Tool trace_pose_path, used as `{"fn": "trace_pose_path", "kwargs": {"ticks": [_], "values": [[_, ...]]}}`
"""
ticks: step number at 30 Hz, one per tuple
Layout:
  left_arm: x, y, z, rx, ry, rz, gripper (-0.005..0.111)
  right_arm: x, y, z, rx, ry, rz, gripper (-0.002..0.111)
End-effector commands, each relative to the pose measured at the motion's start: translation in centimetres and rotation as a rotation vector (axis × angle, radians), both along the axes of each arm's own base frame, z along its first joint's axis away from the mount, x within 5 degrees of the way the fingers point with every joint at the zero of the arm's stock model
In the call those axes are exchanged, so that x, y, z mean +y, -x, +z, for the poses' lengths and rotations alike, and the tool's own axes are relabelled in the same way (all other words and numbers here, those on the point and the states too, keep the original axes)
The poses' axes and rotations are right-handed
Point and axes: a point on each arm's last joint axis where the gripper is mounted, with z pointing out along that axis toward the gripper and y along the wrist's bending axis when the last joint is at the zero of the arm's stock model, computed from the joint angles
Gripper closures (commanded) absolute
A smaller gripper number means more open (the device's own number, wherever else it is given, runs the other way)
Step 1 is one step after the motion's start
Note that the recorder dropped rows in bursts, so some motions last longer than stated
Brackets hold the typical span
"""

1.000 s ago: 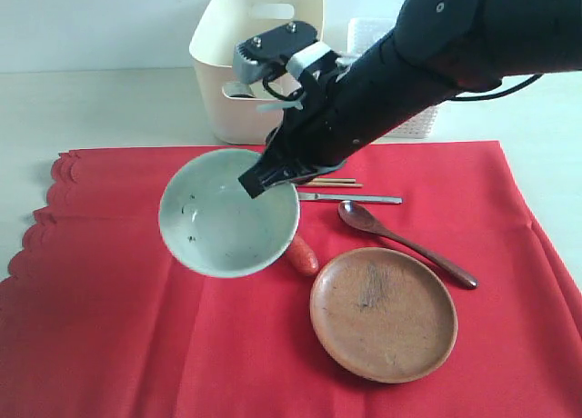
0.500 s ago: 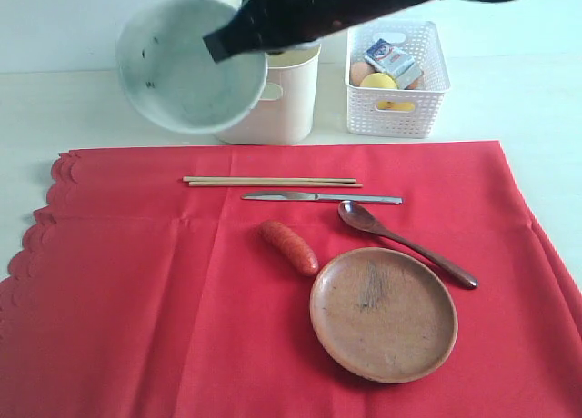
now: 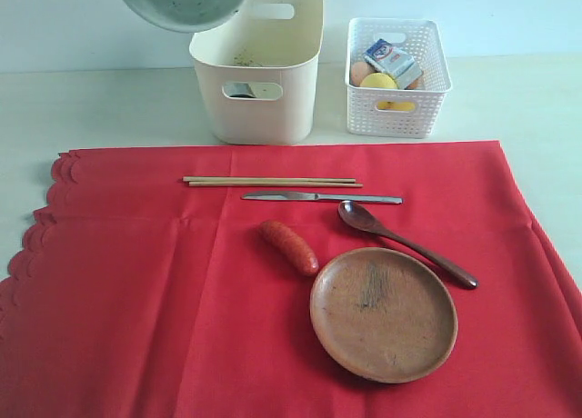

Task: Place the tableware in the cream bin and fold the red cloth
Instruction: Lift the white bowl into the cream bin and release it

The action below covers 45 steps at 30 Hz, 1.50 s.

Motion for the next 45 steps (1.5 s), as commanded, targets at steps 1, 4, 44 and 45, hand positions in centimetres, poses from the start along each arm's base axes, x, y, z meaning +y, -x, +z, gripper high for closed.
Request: {"fn": "trace_pose_path", "kwargs": {"ticks": [1, 4, 44, 45], "values": [[0.0, 0.0, -0.1, -0.004, -0.002, 0.001, 0.107, -1.1, -2.6, -0.6, 0.034, -0.042, -0.076, 0.108], [0.0, 0.0, -0.1, -0.004, -0.002, 0.001, 0.107, -1.6, -4.1, -1.2, 0.054, -0.053, -0.103, 0.108], [0.0, 0.0, -0.1, -0.004, -0.002, 0.001, 0.107, -4.2, -12.3, -9.0, 0.271, -0.249, -0.323, 0.092], [0.0, 0.0, -0.1, -0.004, -0.002, 0.001, 0.107, -4.2, -12.3, -9.0, 0.271, -0.249, -0.323, 0.087]]}}
